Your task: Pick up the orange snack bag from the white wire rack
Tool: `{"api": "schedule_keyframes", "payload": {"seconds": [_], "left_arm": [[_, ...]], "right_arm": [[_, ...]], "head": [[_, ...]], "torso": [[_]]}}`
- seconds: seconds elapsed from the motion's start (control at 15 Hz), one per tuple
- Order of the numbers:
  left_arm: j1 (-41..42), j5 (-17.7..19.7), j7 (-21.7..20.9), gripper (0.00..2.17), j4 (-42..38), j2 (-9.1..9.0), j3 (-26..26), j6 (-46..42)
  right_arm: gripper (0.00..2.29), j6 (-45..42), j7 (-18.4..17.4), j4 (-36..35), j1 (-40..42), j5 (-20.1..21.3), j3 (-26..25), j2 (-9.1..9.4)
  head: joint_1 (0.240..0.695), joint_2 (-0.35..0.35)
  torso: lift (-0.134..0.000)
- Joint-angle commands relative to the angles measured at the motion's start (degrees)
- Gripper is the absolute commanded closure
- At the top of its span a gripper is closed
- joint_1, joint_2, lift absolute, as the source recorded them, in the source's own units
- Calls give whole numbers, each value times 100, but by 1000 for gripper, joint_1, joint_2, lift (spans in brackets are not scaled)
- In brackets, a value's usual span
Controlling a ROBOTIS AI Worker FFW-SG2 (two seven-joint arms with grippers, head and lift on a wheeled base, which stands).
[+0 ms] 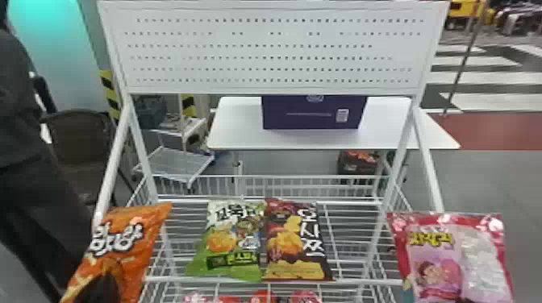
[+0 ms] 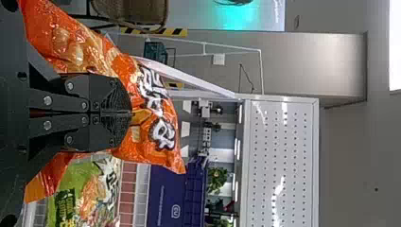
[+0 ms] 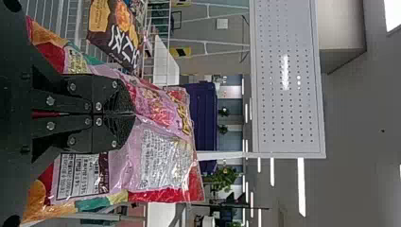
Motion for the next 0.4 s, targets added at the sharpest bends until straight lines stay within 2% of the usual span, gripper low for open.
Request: {"api": "schedule_keyframes", "payload": {"seconds": [0.0, 0.33], "left_arm": [[9, 0, 0, 1889, -16, 0, -8, -9], [0, 0, 0, 1889, -34, 0, -17, -9]], "right_arm": [[2246, 6, 0, -4, 9, 0, -9, 0], [2246, 6, -35, -39, 27, -9, -9, 0]], "head": [[499, 0], [499, 0]], "torso": [[0], [0]]}}
